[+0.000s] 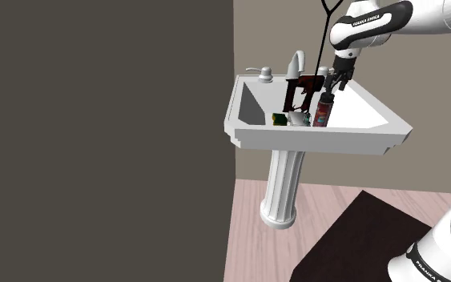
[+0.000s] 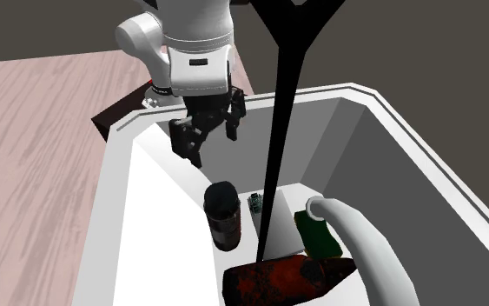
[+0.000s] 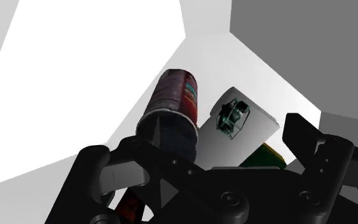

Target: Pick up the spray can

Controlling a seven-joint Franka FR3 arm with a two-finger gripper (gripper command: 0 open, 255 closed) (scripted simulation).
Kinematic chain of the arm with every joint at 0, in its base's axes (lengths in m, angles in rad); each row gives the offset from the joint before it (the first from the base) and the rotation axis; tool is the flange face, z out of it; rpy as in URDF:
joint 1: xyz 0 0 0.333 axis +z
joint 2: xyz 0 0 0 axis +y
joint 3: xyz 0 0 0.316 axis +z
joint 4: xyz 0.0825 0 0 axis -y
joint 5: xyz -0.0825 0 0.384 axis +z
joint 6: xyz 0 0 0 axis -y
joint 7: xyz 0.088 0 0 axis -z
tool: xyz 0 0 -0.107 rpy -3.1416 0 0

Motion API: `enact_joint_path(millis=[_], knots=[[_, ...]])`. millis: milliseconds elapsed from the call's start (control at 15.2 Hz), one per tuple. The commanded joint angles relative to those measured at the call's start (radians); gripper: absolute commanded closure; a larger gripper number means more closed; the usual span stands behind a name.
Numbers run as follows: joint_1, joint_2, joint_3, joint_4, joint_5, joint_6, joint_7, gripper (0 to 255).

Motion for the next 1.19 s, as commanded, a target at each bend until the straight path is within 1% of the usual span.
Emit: enact_joint_path(millis=[0, 198, 660, 792, 858, 1122], knots=[[-0.028, 0.084, -0.011, 0.077, 0.044, -0.001, -0.049, 0], [-0.078, 0.207, -0.012, 0.205, 0.106, -0.016, -0.105, 0], [-0.078, 0.223, -0.005, 0.131, 0.116, 0.071, -0.111, 0], [-0.078, 0.224, -0.004, 0.126, 0.117, 0.078, -0.112, 0], [-0.078, 0.226, -0.004, 0.126, 0.118, 0.079, -0.111, 255], [-0.079, 0.227, -0.004, 0.126, 0.118, 0.08, -0.112, 255]])
